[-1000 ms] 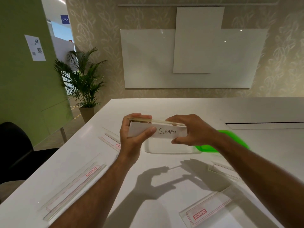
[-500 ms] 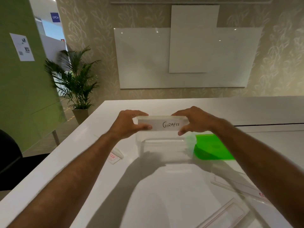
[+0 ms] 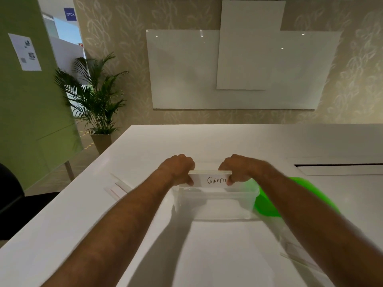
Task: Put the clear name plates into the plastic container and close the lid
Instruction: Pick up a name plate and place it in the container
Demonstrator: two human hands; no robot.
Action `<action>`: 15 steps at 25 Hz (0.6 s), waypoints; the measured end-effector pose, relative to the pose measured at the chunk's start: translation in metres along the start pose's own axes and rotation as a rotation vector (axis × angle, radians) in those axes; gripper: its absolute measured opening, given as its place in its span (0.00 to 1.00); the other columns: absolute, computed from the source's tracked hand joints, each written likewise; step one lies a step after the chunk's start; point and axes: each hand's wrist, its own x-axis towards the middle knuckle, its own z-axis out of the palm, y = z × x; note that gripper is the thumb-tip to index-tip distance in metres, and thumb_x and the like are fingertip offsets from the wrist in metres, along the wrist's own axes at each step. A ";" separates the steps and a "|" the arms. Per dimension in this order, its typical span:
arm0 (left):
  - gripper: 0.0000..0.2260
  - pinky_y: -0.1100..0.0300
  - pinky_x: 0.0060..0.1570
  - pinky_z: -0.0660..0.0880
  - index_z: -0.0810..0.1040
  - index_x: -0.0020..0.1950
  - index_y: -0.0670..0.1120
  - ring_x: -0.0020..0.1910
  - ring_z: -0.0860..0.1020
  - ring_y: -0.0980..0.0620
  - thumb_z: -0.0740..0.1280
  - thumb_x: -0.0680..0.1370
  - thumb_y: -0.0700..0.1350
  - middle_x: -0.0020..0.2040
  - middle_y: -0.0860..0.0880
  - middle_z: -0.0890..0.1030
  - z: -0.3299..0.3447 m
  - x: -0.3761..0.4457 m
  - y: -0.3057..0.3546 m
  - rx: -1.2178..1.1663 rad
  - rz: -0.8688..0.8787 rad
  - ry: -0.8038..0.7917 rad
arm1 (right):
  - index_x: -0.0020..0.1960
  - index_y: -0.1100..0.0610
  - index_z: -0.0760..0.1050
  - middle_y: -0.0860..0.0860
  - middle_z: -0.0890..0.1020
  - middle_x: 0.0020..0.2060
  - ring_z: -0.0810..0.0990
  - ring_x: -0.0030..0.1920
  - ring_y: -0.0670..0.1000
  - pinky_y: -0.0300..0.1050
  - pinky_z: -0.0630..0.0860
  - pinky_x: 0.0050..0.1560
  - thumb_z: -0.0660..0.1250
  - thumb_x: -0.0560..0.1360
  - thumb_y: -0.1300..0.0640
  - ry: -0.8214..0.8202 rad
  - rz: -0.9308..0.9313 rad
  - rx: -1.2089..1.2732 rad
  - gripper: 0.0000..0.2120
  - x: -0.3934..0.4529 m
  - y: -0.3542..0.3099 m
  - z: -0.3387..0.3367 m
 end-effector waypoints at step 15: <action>0.24 0.51 0.52 0.76 0.75 0.62 0.43 0.59 0.78 0.42 0.78 0.70 0.46 0.62 0.42 0.76 0.026 0.029 0.019 0.190 -0.031 -0.192 | 0.67 0.51 0.72 0.54 0.73 0.63 0.74 0.61 0.56 0.44 0.68 0.51 0.77 0.69 0.53 -0.057 0.065 -0.006 0.29 0.030 0.003 0.036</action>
